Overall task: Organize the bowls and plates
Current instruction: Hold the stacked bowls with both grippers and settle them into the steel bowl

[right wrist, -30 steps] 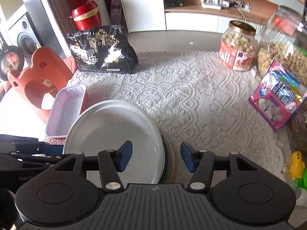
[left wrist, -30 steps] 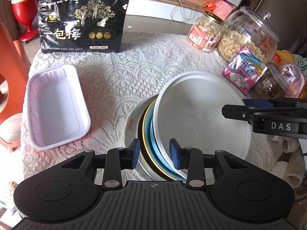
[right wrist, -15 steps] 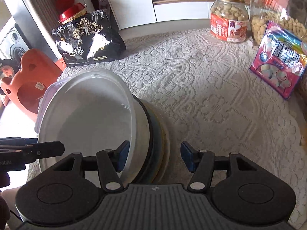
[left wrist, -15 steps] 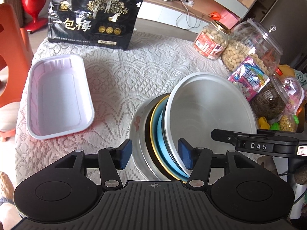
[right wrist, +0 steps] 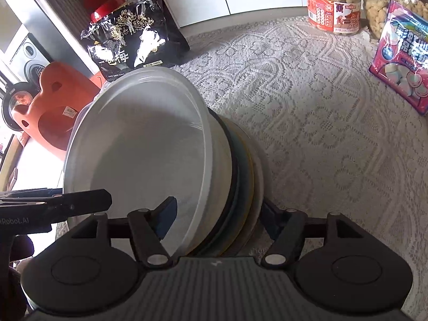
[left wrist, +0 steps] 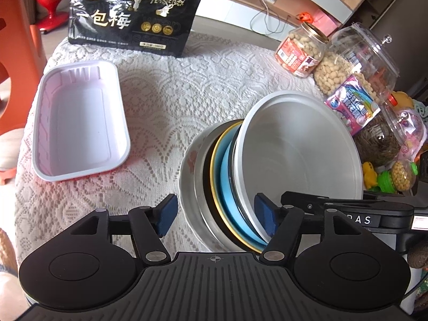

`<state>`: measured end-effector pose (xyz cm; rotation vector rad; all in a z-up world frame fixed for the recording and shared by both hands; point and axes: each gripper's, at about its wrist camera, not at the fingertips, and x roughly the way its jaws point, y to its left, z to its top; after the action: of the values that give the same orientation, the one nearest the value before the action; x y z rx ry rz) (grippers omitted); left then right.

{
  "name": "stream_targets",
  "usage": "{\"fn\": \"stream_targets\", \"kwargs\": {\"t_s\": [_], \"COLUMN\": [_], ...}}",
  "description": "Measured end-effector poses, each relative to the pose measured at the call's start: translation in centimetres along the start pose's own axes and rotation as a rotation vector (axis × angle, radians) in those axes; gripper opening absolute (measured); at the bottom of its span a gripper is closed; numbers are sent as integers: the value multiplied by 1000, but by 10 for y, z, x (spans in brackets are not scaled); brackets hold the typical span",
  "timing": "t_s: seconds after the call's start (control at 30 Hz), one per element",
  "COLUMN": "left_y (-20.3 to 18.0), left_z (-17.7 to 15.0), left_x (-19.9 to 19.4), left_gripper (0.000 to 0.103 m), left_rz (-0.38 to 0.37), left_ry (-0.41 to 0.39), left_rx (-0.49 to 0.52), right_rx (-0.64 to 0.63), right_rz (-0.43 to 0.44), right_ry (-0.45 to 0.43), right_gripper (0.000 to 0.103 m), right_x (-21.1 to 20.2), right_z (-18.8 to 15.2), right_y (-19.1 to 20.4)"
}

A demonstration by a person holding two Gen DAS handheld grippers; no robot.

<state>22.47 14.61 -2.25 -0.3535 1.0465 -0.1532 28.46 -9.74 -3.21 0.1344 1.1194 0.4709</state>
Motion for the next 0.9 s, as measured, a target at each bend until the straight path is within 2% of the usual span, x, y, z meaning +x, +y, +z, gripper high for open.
{"fn": "stream_targets", "kwargs": {"t_s": [0.27,0.4,0.63,0.73,0.9], "left_y": [-5,-9,-11,-11,-12], "left_z": [-2,-4,-5,-5,-6], "left_x": [-2,-2,-1,-1,0], "left_gripper": [68,68,68,69,69], "left_rz": [4,0,3,3,-3], "left_ry": [0,5,11,12,14], "left_rx": [13,24,35,34,36], "right_rx": [21,90,240,224,229], "right_rz": [-47,23,155,145,140], "right_ry": [-63,3,115,118,110], "right_gripper": [67,68,77,80,79], "right_x": [-19,-15,7,10,12], "right_z": [-8,-11,-19,-18,-15], "right_y": [-6,-16,-27,-22,-21]}}
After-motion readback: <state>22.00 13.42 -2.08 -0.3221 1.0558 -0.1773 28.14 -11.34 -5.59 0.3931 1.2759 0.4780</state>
